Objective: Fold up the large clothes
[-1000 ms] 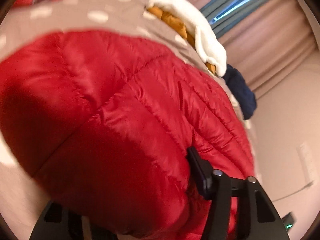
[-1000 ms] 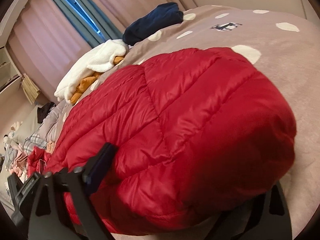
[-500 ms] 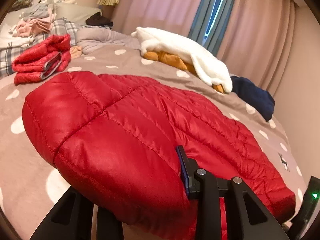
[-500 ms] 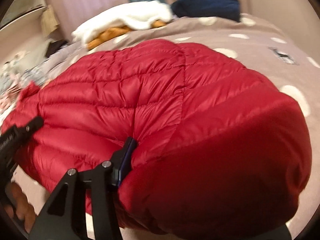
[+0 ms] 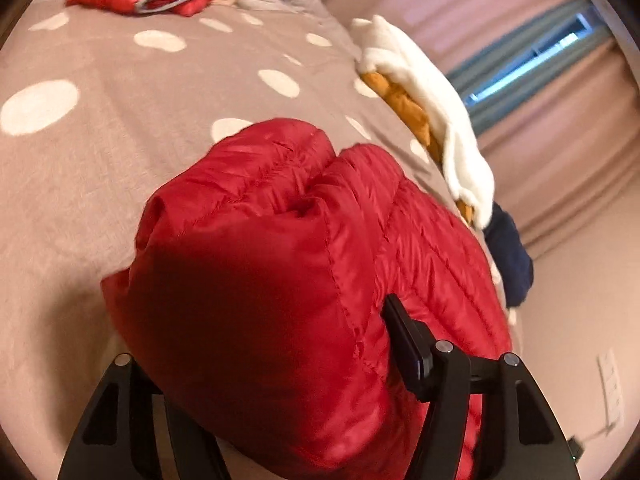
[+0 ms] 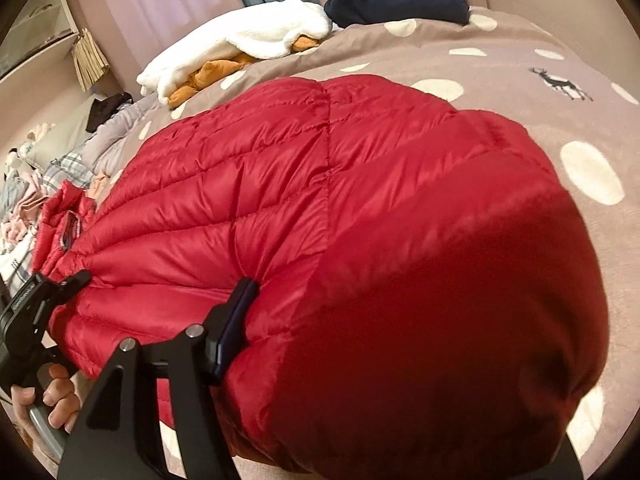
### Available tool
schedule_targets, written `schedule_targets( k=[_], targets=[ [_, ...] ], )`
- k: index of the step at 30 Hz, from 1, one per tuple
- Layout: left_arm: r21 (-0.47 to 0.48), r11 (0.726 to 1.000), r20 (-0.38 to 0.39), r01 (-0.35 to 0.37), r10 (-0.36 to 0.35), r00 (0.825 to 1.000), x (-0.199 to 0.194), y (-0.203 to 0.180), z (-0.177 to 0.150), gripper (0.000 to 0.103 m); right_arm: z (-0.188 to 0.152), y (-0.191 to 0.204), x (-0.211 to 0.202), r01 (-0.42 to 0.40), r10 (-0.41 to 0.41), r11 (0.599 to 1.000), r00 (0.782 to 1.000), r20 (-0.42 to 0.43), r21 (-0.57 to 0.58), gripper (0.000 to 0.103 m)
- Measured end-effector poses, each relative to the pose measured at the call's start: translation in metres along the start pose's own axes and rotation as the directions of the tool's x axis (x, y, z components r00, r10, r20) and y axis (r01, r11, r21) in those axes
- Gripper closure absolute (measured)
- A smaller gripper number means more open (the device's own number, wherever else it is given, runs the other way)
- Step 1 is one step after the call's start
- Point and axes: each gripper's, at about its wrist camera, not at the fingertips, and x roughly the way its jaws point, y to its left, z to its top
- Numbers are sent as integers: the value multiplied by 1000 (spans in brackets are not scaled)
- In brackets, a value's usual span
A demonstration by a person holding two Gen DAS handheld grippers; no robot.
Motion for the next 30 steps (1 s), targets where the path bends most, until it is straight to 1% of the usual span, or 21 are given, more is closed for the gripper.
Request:
schedule_targets(
  k=[2,3,4,5,6,7,8,9,10,11,13,14,15,16,18,19,21,23,27,28,30],
  targets=[
    [28,1000,0,8,-8,1000,3,0,0,42,2,-4,1,6,-6,1000,1000,-2,23,35],
    [35,999,-3,11,-11,1000,4,-1,0,44,4,-7,1,11,-11,999,1000,0,39,28],
    [40,999,2,4,-4,1000,3,-2,1,49,4,-10,0,16,-17,998,1000,6,61,25],
    [60,998,18,-17,16,1000,1,-8,2,54,4,-13,0,14,-15,997,1000,9,79,25],
    [118,991,45,-59,54,998,-3,-20,1,57,4,-13,0,13,-14,996,1000,8,84,25],
    [190,976,86,-103,88,992,-8,-35,-2,61,4,-12,-1,19,-19,997,1000,9,75,26],
    [260,954,131,-147,116,985,-13,-49,-4,64,3,-10,-1,31,-32,998,999,13,54,26],
    [354,913,199,-202,138,970,-20,-68,-10,66,3,-8,0,46,-46,998,999,14,33,27],
    [437,864,268,-251,141,953,-27,-86,-18,69,2,-5,1,61,-61,998,998,15,19,30],
    [514,805,342,-295,123,932,-34,-106,-29,70,2,-3,1,74,-75,997,997,17,6,32],
    [579,751,403,-317,75,912,-43,-126,-41,70,2,-4,3,88,-89,996,996,18,3,35],
    [603,738,414,-303,35,910,-49,-136,-46,70,2,-5,3,91,-91,996,996,15,11,36],
    [622,736,413,-269,-16,911,-56,-145,-50,70,3,-6,3,90,-91,996,996,13,17,36],
    [625,744,407,-238,-51,912,-62,-149,-51,70,3,-7,4,89,-89,996,996,12,22,36],
    [613,775,379,-151,-121,918,-69,-156,-53,70,2,-8,4,84,-84,996,996,10,32,36],
    [612,783,357,-115,-143,923,-70,-161,-54,70,2,-10,4,78,-79,996,997,9,42,36],
    [626,778,313,-56,-185,932,-71,-171,-60,70,2,-11,4,69,-70,996,998,9,53,35],
    [633,774,298,-30,-208,932,-73,-178,-66,70,1,-12,4,59,-60,996,998,9,71,35],
    [624,774,193,103,-281,940,-73,-189,-77,70,1,-15,5,43,-45,993,999,9,109,35],
    [627,769,172,119,-286,943,-72,-192,-81,70,2,-16,5,39,-40,992,999,9,122,35],
    [650,753,171,106,-280,945,-68,-197,-89,70,3,-19,5,24,-26,989,1000,12,147,35]
  ],
)
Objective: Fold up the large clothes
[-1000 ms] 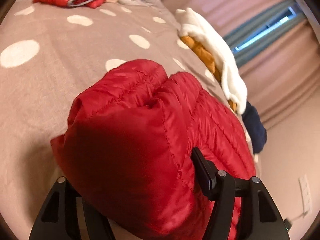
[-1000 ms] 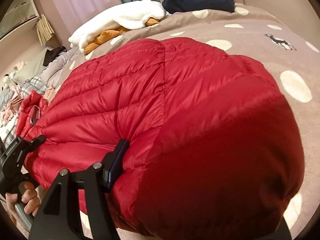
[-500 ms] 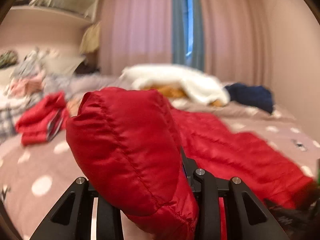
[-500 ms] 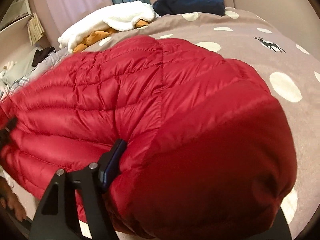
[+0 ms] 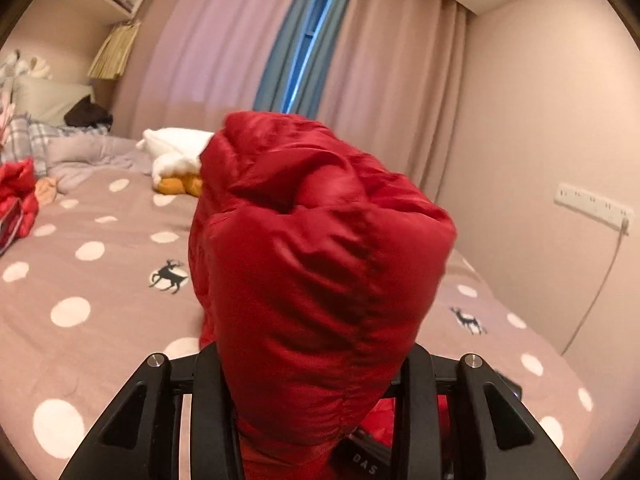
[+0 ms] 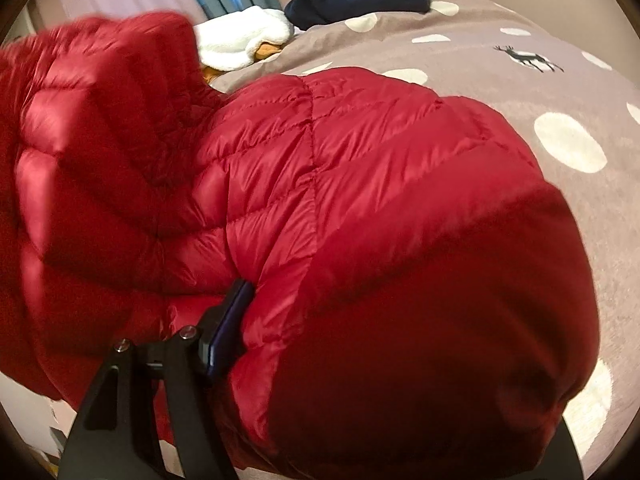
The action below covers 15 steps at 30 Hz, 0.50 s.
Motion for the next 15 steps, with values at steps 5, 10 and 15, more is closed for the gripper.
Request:
schedule_targets(
  k=[5,10,15],
  targets=[
    [54,998,1,-38,38,999,1,-7,-3,70,2,-5,-3,-24,24,999,1000,-6,38,35],
    [47,998,1,-51,51,999,-5,-6,-1,69,3,-3,-5,11,-11,999,1000,4,30,30],
    [54,997,-6,-55,56,998,-6,-7,-1,69,0,-8,-23,189,-193,981,975,106,45,8]
  ],
)
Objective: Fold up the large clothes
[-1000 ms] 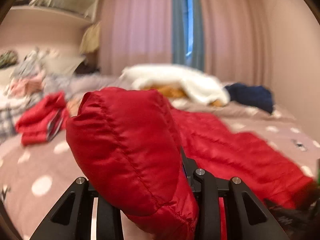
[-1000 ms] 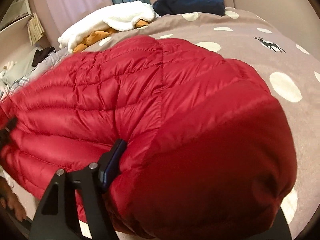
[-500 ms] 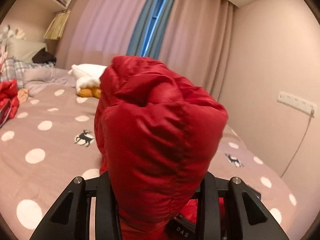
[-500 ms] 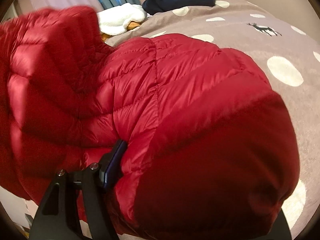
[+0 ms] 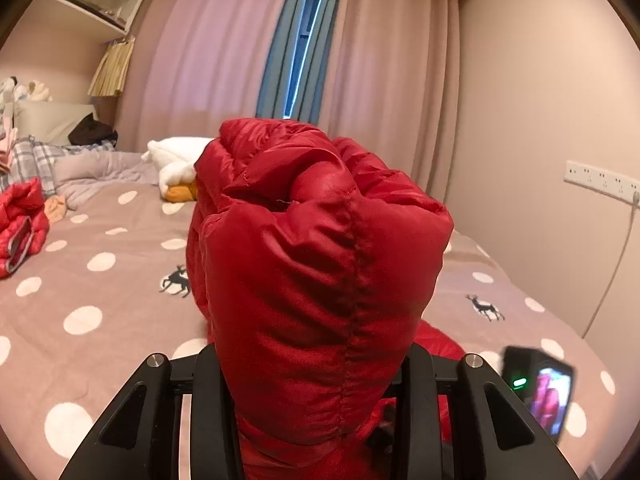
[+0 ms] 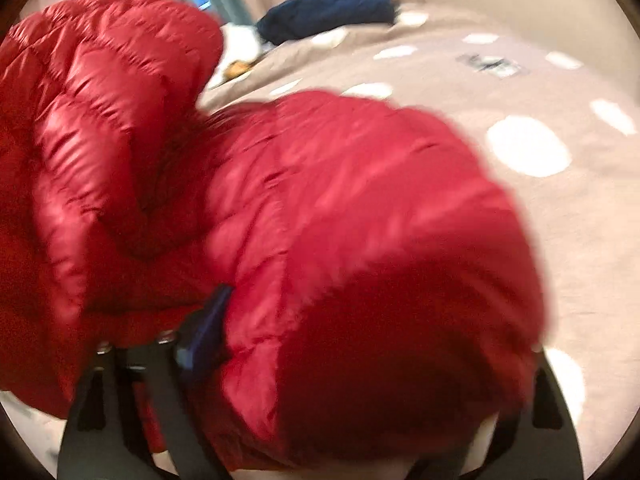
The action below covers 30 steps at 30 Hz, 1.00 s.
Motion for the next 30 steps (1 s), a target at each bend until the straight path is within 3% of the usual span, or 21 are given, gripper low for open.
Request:
schedule_targets(
  k=[6,11,15,20,27,30],
  targets=[
    [-28,999,-26,39,-39,999,2,-1,-1,69,10,-37,-21,58,-71,988,994,86,146,8],
    [-53,996,-78,72,-76,994,9,-5,-7,61,17,-44,-42,185,-216,970,954,207,159,8],
    [-72,988,-158,136,-146,976,22,-13,-17,55,18,-47,-49,221,-253,963,938,237,153,7],
    [-69,980,-277,184,-196,941,48,-27,-37,48,22,-55,-55,245,-286,952,924,252,183,7],
    [-33,973,-348,226,-223,910,66,-31,-48,48,23,-73,-65,263,-325,934,907,268,240,7],
    [-16,972,-340,236,-227,912,67,-29,-51,48,23,-80,-66,264,-333,927,906,260,267,7]
  ],
)
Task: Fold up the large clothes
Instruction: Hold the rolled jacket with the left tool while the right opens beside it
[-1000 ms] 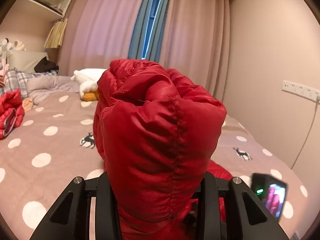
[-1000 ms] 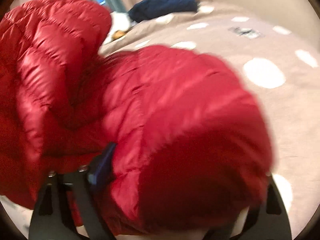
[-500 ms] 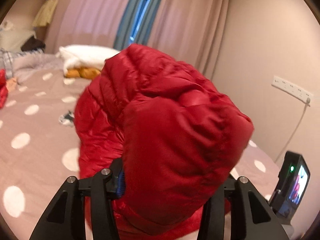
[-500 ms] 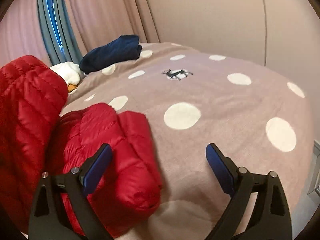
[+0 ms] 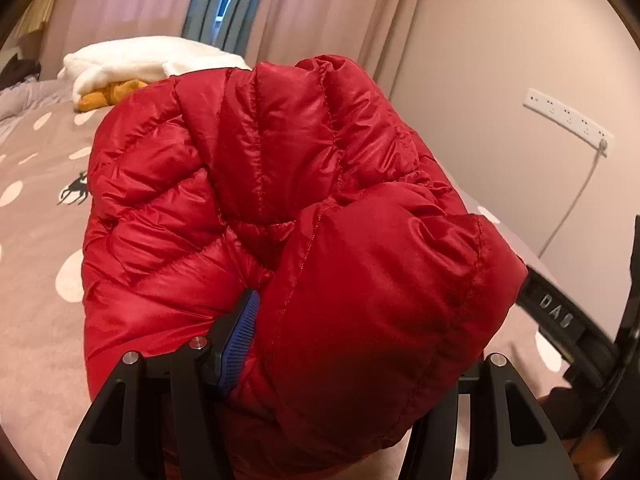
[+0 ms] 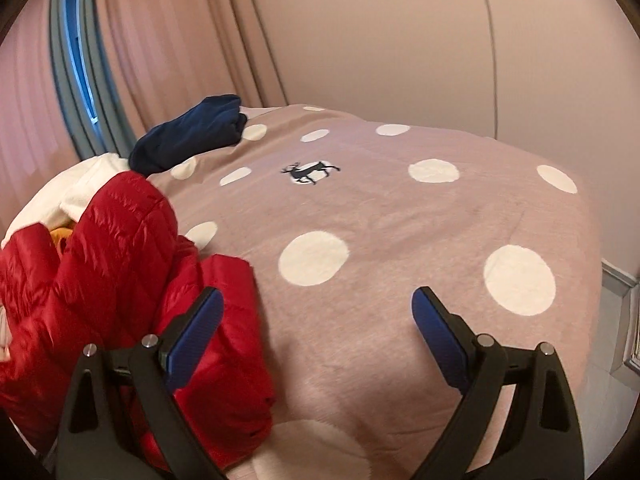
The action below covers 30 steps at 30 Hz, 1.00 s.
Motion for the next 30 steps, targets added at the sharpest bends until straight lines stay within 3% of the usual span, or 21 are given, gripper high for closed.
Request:
schedule_targets(
  k=[7,14,17,26,30],
  targets=[
    [80,993,14,-89,88,996,-4,-14,-3,44,-2,5,-3,-4,4,1000,1000,4,-17,7],
    [-21,997,70,-68,69,995,-37,-12,7,40,-1,7,-4,8,-7,999,1000,29,-32,7],
    [-77,993,95,-90,97,991,-43,-13,11,40,-1,4,-3,13,-12,1000,1000,24,-19,7],
    [-91,977,152,-195,207,966,-62,-37,3,40,-2,3,0,17,-17,1000,1000,15,-20,7],
    [-137,959,227,-249,275,934,-81,-42,-2,40,-3,3,2,14,-13,1000,1000,8,-23,7]
  ],
)
